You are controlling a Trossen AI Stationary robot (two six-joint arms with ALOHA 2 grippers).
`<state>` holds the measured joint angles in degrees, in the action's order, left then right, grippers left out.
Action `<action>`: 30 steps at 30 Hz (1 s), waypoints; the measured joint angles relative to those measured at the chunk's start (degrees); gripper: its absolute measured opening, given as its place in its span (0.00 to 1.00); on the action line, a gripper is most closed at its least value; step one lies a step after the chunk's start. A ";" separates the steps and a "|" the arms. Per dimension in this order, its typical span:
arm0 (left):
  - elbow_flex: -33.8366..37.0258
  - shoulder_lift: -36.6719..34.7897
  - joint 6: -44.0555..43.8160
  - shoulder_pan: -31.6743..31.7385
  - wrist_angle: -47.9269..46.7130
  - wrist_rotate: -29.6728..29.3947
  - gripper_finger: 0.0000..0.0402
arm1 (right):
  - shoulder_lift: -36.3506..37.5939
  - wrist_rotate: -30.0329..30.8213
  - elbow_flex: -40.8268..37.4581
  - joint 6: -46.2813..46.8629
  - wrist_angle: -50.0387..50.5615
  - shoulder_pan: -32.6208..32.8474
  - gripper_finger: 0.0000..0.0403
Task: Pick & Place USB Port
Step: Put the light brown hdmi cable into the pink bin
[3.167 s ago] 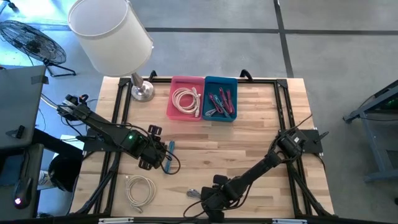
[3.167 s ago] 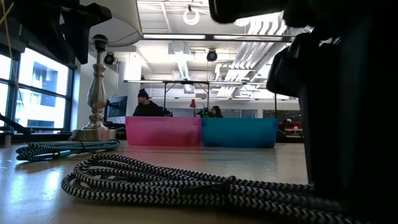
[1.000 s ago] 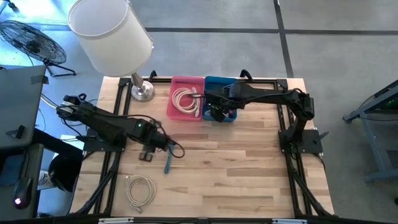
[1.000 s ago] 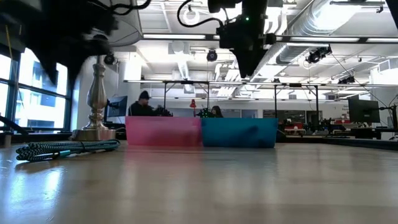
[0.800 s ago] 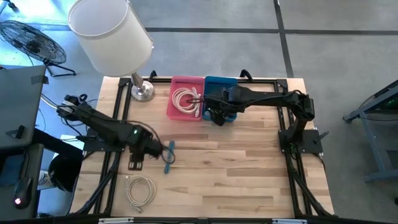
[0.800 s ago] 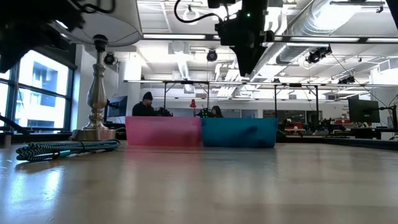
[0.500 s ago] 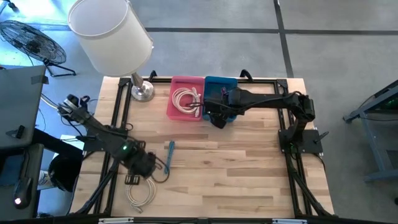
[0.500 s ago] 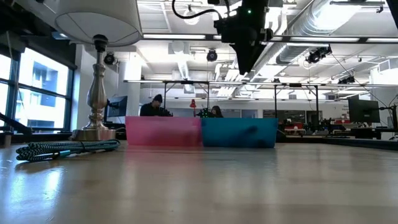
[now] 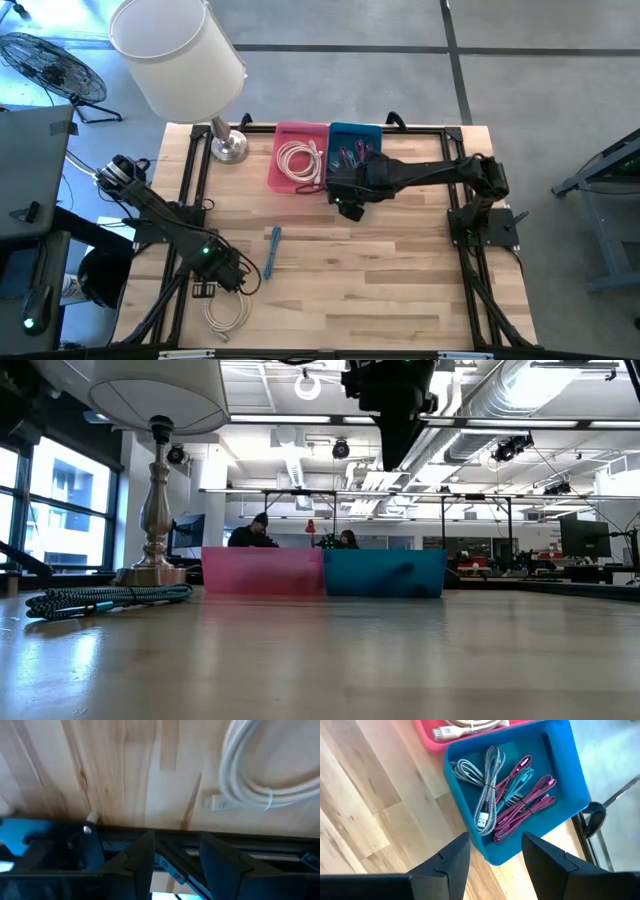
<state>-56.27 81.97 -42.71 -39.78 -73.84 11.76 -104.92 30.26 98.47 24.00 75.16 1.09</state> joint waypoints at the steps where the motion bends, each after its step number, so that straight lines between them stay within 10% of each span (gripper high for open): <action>1: 0.63 0.00 -0.29 -0.03 0.08 0.43 0.37 | 0.00 0.26 0.01 0.00 -0.03 0.44 0.42; 18: 1.81 0.00 -1.23 -0.01 0.20 -3.96 0.38 | 0.00 1.31 0.01 1.47 -0.26 4.50 0.42; 30: 1.81 0.00 -2.68 -0.01 1.22 -4.70 0.68 | 0.00 1.35 0.03 2.42 -0.44 6.11 0.42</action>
<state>-54.46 81.97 -45.39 -39.79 -72.62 7.06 -104.92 31.62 98.50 26.42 74.72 7.20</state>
